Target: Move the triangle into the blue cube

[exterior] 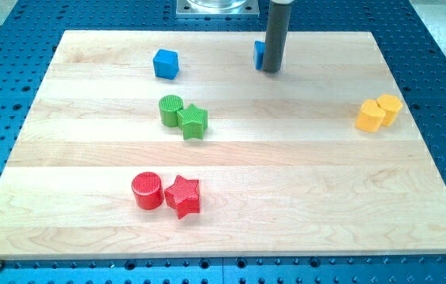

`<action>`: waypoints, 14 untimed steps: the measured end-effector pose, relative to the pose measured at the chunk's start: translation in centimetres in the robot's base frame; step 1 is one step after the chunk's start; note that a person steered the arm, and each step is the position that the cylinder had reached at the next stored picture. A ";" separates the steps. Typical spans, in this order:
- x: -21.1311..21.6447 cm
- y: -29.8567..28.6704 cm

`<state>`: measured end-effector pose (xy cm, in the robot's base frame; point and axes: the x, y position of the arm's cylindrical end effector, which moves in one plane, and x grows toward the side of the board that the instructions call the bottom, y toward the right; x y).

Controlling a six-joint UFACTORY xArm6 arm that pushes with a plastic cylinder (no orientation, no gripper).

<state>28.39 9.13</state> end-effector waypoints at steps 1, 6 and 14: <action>0.4 1.5; -7.1 -8.5; 4.6 -8.9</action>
<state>33.04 0.27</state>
